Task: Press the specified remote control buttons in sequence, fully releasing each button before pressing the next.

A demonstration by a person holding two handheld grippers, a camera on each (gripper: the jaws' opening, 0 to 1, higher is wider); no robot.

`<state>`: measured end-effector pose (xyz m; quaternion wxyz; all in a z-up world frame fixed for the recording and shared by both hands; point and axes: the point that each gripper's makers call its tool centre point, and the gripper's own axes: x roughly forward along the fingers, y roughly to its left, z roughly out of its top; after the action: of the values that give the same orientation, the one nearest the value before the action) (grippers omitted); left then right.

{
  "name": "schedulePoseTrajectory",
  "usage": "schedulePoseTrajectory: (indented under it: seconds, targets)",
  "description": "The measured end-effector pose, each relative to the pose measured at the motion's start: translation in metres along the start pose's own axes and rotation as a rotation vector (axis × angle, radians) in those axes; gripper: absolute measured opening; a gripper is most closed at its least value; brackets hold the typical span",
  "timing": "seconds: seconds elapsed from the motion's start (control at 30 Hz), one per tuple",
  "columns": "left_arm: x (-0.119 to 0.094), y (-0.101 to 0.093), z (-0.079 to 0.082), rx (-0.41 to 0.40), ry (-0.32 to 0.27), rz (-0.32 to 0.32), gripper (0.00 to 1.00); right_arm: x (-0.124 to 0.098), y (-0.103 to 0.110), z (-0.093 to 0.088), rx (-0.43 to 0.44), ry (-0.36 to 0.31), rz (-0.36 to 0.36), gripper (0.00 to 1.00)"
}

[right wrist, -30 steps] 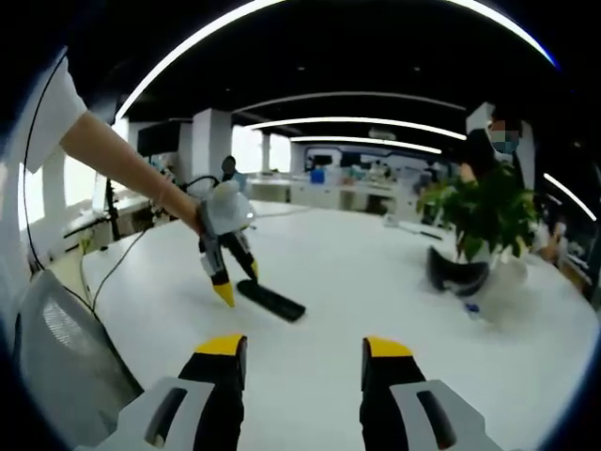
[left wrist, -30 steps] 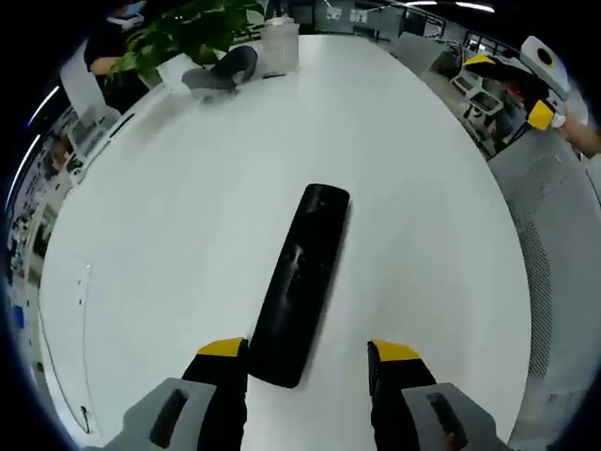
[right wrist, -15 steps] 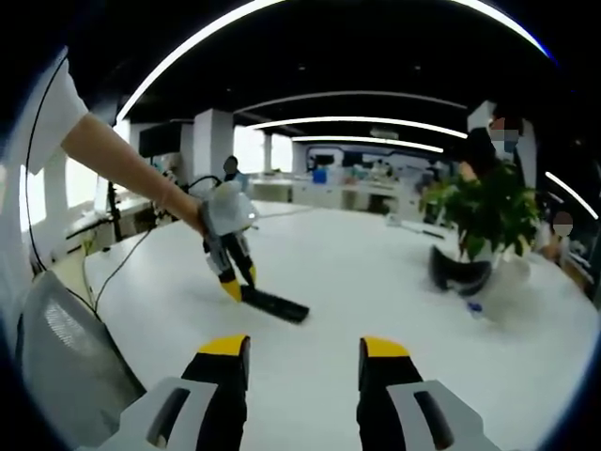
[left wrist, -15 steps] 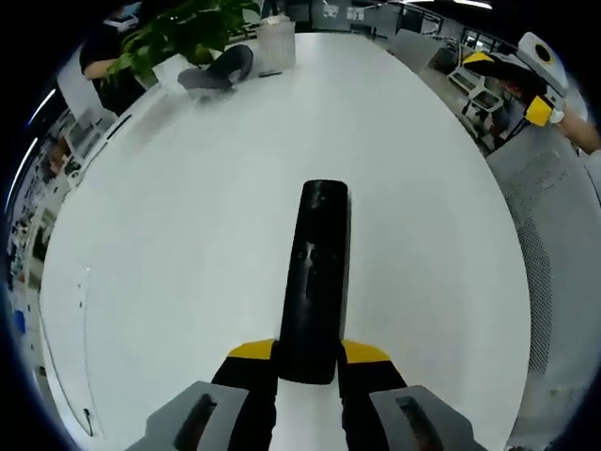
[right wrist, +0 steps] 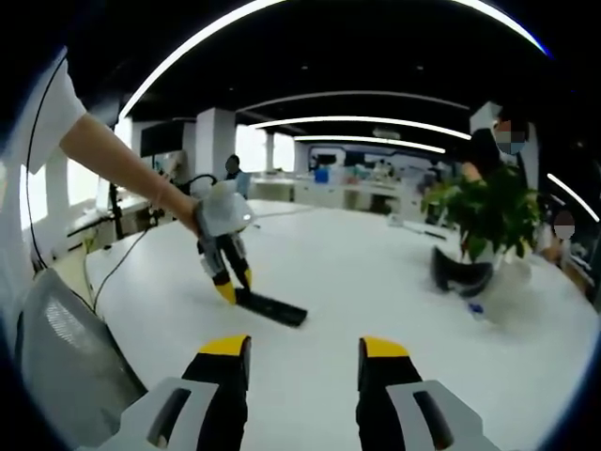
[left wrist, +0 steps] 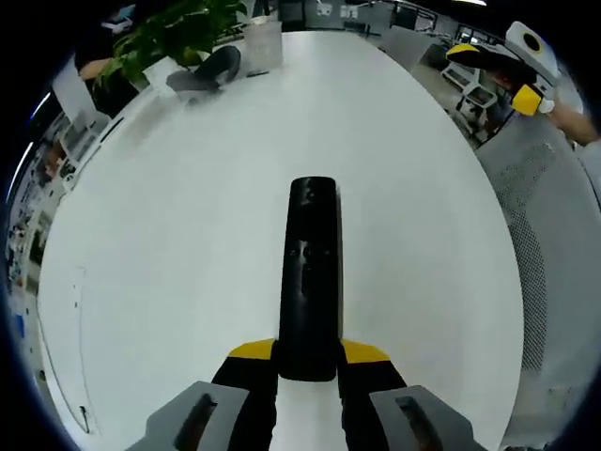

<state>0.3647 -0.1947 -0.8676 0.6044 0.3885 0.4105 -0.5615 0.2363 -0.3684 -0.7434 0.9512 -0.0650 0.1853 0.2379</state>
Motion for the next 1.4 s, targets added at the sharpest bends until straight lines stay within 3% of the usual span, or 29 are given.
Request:
schedulePoseTrajectory:
  seconds: [1.4]
  targets:
    - [-0.003,-0.030,-0.008,0.065,0.027,-0.026,0.24,-0.001,-0.001,0.001,-0.010,-0.004,-0.011,0.43]
